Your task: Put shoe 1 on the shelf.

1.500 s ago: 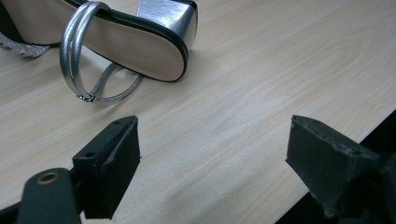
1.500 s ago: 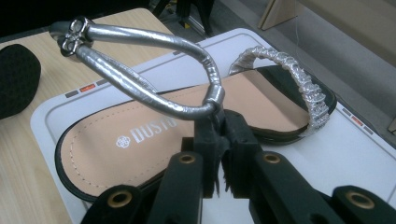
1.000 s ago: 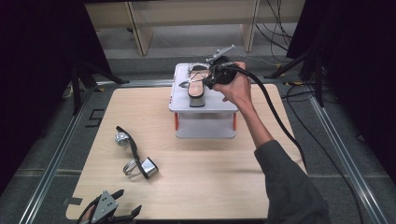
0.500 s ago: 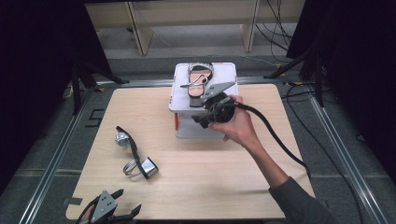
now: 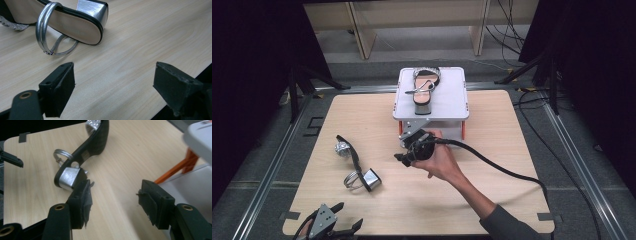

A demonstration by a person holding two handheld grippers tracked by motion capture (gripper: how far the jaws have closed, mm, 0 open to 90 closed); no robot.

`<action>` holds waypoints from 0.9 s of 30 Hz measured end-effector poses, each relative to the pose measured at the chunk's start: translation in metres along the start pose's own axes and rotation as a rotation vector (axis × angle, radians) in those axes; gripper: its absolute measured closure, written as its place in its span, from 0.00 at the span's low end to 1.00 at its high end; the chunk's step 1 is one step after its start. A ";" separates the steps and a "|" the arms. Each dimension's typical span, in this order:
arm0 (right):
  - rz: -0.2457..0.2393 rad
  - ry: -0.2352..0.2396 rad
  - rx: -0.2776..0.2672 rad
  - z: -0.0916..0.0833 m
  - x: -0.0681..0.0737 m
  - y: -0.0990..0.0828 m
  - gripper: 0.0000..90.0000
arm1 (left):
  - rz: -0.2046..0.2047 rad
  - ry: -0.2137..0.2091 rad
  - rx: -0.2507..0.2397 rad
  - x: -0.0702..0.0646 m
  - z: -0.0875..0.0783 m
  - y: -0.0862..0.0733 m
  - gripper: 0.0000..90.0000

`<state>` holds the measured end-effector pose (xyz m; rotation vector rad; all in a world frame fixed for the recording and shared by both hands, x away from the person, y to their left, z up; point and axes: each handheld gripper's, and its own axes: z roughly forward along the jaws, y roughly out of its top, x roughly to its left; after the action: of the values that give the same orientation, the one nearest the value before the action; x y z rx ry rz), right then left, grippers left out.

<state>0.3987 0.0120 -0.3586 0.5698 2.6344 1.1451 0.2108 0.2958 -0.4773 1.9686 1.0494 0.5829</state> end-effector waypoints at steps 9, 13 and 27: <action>-0.010 0.036 0.025 0.023 0.017 -0.010 0.47 | 0.005 0.005 0.005 0.001 0.001 0.000 0.19; -0.003 0.059 0.039 0.037 0.025 -0.015 0.47 | 0.000 0.004 0.005 0.001 0.001 0.001 0.19; 0.011 0.098 0.031 0.056 0.035 -0.022 0.49 | 0.004 0.008 0.010 0.001 0.001 0.001 0.19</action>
<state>0.3801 0.0504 -0.4139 0.5476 2.7391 1.1658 0.2125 0.2964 -0.4772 1.9794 1.0559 0.5895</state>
